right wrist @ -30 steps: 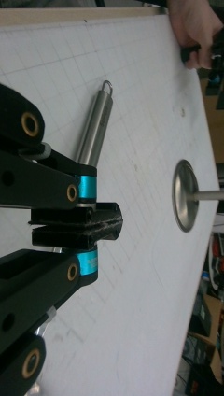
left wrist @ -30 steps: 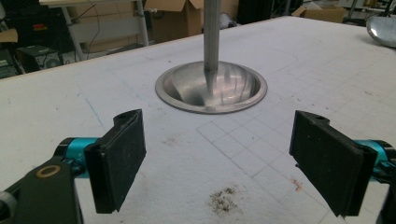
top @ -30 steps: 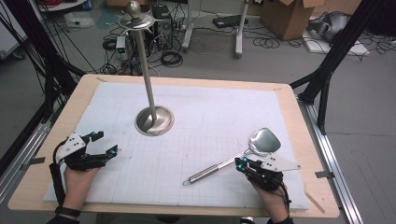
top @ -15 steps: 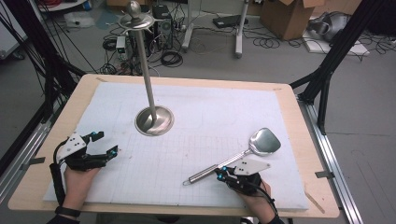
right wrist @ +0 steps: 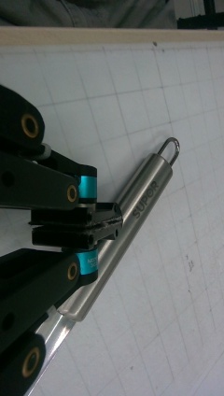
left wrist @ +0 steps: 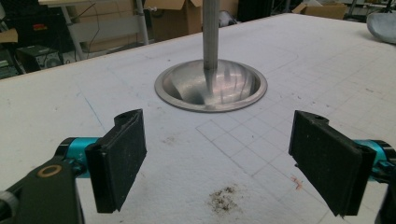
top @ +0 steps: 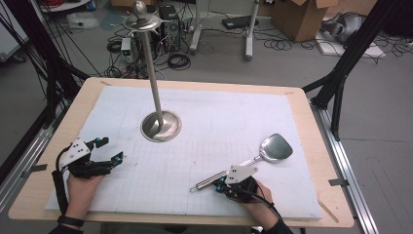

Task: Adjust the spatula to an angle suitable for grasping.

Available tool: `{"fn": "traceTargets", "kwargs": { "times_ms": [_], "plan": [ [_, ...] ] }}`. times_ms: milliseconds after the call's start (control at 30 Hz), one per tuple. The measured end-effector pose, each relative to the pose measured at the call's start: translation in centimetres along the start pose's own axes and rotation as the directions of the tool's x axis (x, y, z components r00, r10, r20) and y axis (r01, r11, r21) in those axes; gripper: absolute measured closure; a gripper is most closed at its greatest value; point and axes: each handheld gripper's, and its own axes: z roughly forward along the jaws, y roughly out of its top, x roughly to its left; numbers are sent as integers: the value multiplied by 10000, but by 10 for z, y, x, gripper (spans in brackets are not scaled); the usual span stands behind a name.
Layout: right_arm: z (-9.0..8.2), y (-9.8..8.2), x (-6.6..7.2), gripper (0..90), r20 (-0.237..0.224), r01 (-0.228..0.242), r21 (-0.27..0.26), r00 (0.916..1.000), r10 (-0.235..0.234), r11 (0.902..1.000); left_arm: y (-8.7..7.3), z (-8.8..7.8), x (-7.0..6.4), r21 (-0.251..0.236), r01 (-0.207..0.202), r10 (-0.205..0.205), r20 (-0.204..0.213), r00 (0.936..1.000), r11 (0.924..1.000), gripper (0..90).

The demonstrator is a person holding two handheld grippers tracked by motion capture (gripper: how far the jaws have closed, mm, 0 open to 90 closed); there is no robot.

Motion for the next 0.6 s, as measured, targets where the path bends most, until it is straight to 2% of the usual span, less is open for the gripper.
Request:
{"fn": "traceTargets", "kwargs": {
  "times_ms": [300,467,567,600],
  "plan": [
    [15,17,-10,900,363,-431,407,9985,416,9982,0,0,0,21,-5,5,-2,10000,10000,196],
    [28,29,-24,900,750,-1002,545,9926,960,9935,0,0,0,22,1,-1,-6,10000,10000,197],
    [31,32,-29,900,886,-1154,586,9900,1100,9916,0,0,0,23,-6,6,2,10000,10000,197],
    [35,34,-34,900,1030,-1386,518,9858,1328,9890,0,0,0,25,-7,7,3,10000,10000,197]
  ]
}}
